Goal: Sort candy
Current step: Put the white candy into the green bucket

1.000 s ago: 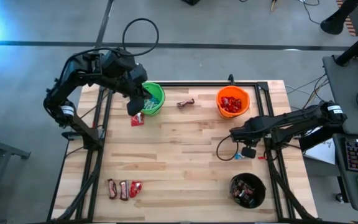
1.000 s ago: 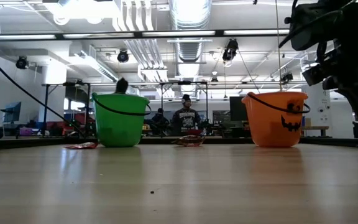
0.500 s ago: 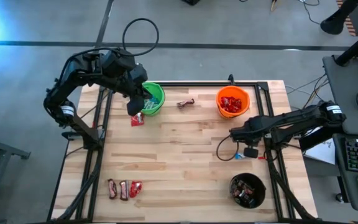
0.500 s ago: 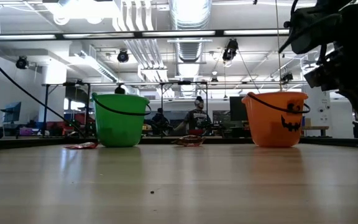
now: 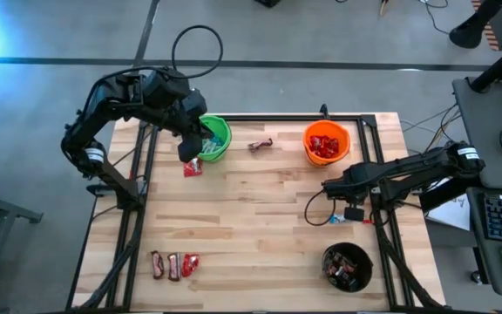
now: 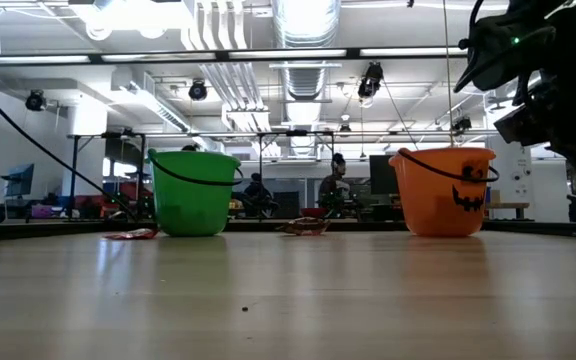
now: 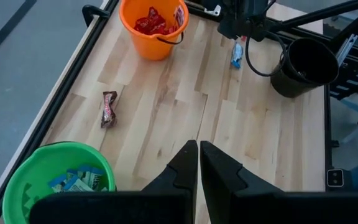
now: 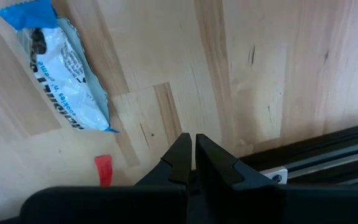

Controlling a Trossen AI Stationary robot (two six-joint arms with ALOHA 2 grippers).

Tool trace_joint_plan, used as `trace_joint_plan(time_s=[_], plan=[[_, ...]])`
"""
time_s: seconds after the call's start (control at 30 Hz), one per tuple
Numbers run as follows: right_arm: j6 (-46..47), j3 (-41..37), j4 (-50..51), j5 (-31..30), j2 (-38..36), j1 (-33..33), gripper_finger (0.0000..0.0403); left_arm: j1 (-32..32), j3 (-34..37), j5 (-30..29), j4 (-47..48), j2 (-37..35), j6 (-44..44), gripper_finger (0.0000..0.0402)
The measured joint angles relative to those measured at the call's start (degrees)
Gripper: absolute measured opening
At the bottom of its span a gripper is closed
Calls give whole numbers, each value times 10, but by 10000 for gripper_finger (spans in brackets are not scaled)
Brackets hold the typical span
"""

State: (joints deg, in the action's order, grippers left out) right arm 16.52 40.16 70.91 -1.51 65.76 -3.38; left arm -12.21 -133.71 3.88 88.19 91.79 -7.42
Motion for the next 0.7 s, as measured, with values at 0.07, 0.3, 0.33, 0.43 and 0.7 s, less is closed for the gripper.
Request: trace_joint_plan(time_s=[0.07, 0.3, 0.33, 0.43, 0.7], plan=[[14, 0, 2, 3, -2, 0, 13, 0, 0, -2, -1, 0, 0, 1], [1, 36, 4, 34, -57, 0, 13, 0, 0, -4, -3, 0, 9, 1], [1, 48, 6, 31, -70, 0, 13, 0, 0, -4, -3, 0, 12, 1], [10, 86, 10, 10, -113, 0, 13, 0, 0, -4, -3, 0, 23, 1], [67, 166, 30, -63, -183, 0, 13, 0, 0, -3, -3, 0, 54, 1]])
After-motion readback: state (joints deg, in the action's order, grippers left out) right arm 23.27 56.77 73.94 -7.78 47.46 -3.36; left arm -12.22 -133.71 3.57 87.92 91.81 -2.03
